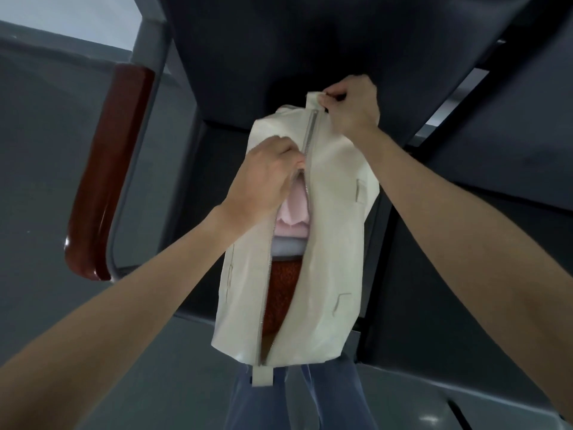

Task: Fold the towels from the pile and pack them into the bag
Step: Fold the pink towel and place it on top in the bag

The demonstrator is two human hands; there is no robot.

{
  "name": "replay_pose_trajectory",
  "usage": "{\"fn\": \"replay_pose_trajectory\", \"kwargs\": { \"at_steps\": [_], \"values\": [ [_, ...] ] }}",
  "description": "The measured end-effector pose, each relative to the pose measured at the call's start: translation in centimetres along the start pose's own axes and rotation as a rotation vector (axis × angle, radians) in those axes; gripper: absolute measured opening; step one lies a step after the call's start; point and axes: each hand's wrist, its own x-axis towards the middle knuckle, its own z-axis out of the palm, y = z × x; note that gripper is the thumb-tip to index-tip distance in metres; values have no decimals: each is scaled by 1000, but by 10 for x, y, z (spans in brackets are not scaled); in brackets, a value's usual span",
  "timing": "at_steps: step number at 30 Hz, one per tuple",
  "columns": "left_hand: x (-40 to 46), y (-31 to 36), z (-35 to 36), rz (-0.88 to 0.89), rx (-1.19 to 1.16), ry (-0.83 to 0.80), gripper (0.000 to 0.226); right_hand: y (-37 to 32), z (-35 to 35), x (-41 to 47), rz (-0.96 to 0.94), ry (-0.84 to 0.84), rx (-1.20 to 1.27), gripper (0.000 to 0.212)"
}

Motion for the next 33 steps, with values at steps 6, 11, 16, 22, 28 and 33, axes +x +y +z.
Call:
{"fn": "replay_pose_trajectory", "kwargs": {
  "at_steps": [6,11,16,22,28,33],
  "values": [
    [-52,16,-13,-61,-74,-46,23,-3,5,-20,25,59,-70,18],
    [-58,17,-10,-290,-217,-30,20,5,5,-66,-236,139,-214,36],
    [-49,19,-7,-360,-259,-110,10,28,-1,-135,-563,98,-266,42],
    [-36,20,-16,-256,-49,-352,15,58,2,-165,-653,-146,-366,50],
    [-26,24,-32,-436,-302,-163,8,42,-4,-165,-587,-177,-353,47],
    [-41,27,-37,-386,-311,-177,10,37,0,-173,-567,-228,-460,51]
  ]
}}
